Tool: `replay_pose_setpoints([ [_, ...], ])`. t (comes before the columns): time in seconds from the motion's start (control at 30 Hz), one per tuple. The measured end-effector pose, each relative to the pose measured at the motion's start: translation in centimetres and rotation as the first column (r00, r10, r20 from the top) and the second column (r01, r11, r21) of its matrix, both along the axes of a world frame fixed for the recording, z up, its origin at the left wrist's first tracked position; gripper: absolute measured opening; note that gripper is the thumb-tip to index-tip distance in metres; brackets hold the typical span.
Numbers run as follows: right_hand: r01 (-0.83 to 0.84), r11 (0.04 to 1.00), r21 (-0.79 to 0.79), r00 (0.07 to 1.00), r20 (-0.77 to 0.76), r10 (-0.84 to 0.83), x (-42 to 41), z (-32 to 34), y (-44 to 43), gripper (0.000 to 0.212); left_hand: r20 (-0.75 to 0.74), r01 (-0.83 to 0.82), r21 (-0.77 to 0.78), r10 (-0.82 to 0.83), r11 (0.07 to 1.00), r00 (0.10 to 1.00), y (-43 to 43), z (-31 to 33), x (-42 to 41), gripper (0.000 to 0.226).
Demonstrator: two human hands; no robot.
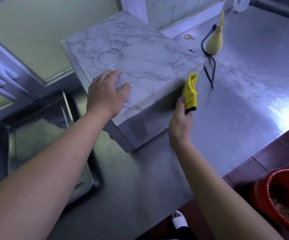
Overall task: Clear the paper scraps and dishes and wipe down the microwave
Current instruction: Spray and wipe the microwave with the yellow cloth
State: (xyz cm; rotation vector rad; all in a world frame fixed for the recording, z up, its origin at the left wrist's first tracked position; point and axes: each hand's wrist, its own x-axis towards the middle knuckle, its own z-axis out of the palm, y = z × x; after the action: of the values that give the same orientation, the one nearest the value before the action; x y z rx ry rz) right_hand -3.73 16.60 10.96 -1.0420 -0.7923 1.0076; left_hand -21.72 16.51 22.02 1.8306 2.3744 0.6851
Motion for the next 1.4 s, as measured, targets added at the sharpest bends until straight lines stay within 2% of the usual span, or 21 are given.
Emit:
replay_pose_setpoints([
  [0.03, -0.035, 0.99, 0.135, 0.996, 0.084, 0.024, -1.3, 1.1, -0.9, 0.063, -0.001, 0.001, -0.001, -0.001, 1.0, 1.0, 0.0, 0.0, 0.0, 0.053],
  [0.07, -0.082, 0.98, 0.179, 0.982, 0.184, 0.048, -2.6, 2.0, -1.8, 0.064, -0.004, 0.004, -0.002, -0.004, 1.0, 1.0, 0.0, 0.1, 0.1, 0.054],
  [0.13, -0.121, 0.983, 0.134, 0.913, 0.403, 0.057, -4.9, 2.6, -2.9, 0.066, -0.011, 0.01, -0.001, -0.01, 1.0, 1.0, 0.0, 0.2, 0.1, 0.056],
  [0.17, -0.083, 0.989, 0.122, 0.877, 0.481, 0.015, -5.5, 1.9, -3.1, 0.067, -0.006, 0.01, -0.002, -0.01, 1.0, 1.0, 0.0, 0.2, 0.1, 0.054],
  [0.23, 0.008, 0.992, 0.124, 0.876, 0.478, -0.067, -5.8, -0.6, -3.0, 0.067, 0.01, 0.008, 0.0, -0.008, 1.0, 1.0, -0.1, 0.1, 0.1, 0.052],
  [0.27, 0.037, 0.997, 0.066, 0.916, 0.397, -0.06, -5.7, -1.9, -2.8, 0.068, 0.015, 0.006, 0.002, -0.006, 1.0, 1.0, -0.1, 0.1, 0.1, 0.051],
  [0.33, 0.037, 0.965, -0.259, 0.994, 0.108, -0.01, -5.2, -4.2, -2.2, 0.074, 0.02, 0.003, -0.001, -0.003, 1.0, 1.0, -0.1, 0.2, 0.1, 0.052],
  [0.37, -0.043, 0.878, -0.477, 0.997, -0.083, 0.004, -4.5, -5.0, -1.6, 0.073, 0.019, 0.003, -0.004, -0.003, 1.0, 1.0, -0.1, 0.2, 0.2, 0.053],
  [0.4, -0.198, 0.777, -0.598, 0.951, -0.309, 0.005, -3.5, -5.5, -1.1, 0.066, 0.019, 0.005, -0.006, -0.005, 1.0, 1.0, -0.1, 0.3, 0.2, 0.052],
  [0.43, -0.309, 0.73, -0.61, 0.879, -0.475, -0.025, -2.5, -6.0, -0.6, 0.059, 0.021, 0.009, -0.007, -0.009, 1.0, 1.0, -0.2, 0.4, 0.2, 0.052],
  [0.5, -0.304, 0.746, -0.593, 0.849, -0.524, -0.07, -0.8, -5.4, -0.4, 0.044, 0.027, 0.013, -0.003, -0.013, 1.0, 1.0, -0.2, 0.4, 0.2, 0.051],
  [0.6, -0.175, 0.865, -0.469, 0.956, -0.292, 0.035, -0.4, -2.3, -2.4, 0.045, 0.03, 0.012, -0.004, -0.012, 1.0, 0.999, -0.2, 0.3, 0.2, 0.05],
  [0.67, -0.066, 0.987, -0.148, 0.995, -0.088, 0.054, -1.2, 0.4, -4.6, 0.054, 0.031, 0.01, -0.003, -0.01, 1.0, 0.999, -0.2, 0.3, 0.2, 0.05],
  [0.73, -0.107, 0.98, 0.169, 0.989, 0.118, 0.088, -3.4, 2.2, -6.2, 0.057, 0.037, 0.015, 0.001, -0.015, 1.0, 0.999, -0.2, 0.4, 0.2, 0.048],
  [0.77, -0.151, 0.964, 0.221, 0.968, 0.23, 0.099, -4.9, 2.7, -6.8, 0.058, 0.044, 0.019, 0.005, -0.019, 1.0, 0.999, -0.2, 0.4, 0.2, 0.047],
  [0.87, -0.14, 0.983, 0.121, 0.862, 0.502, 0.061, -9.2, 2.3, -8.2, 0.064, 0.09, 0.017, 0.015, -0.018, 1.0, 0.996, 0.0, 0.4, -0.1, 0.043],
  [1.03, 0.059, 0.995, 0.075, 0.836, 0.541, -0.091, -12.0, -4.3, -8.2, 0.088, 0.159, -0.008, 0.038, 0.002, 0.999, 0.987, -0.3, 0.4, -0.1, 0.043],
  [1.13, 0.077, 0.997, 0.007, 0.864, 0.498, -0.071, -12.5, -7.3, -8.5, 0.08, 0.134, -0.008, 0.042, 0.002, 0.999, 0.991, -0.2, 0.4, 0.0, 0.043],
  [1.23, -0.024, 0.978, -0.209, 0.966, 0.247, 0.077, -12.9, -8.3, -9.4, 0.076, 0.114, -0.013, 0.037, 0.008, 0.999, 0.993, -0.2, 0.6, 0.1, 0.043],
  [1.3, -0.109, 0.944, -0.312, 0.99, 0.055, 0.133, -12.7, -8.3, -9.8, 0.075, 0.116, -0.011, 0.032, 0.008, 0.999, 0.993, -0.3, 0.6, 0.2, 0.042],
  [1.4, -0.137, 0.926, -0.351, 0.989, 0.0, 0.147, -12.0, -8.4, -10.0, 0.072, 0.124, -0.009, 0.034, 0.005, 0.999, 0.992, -0.4, 0.6, 0.3, 0.042],
])
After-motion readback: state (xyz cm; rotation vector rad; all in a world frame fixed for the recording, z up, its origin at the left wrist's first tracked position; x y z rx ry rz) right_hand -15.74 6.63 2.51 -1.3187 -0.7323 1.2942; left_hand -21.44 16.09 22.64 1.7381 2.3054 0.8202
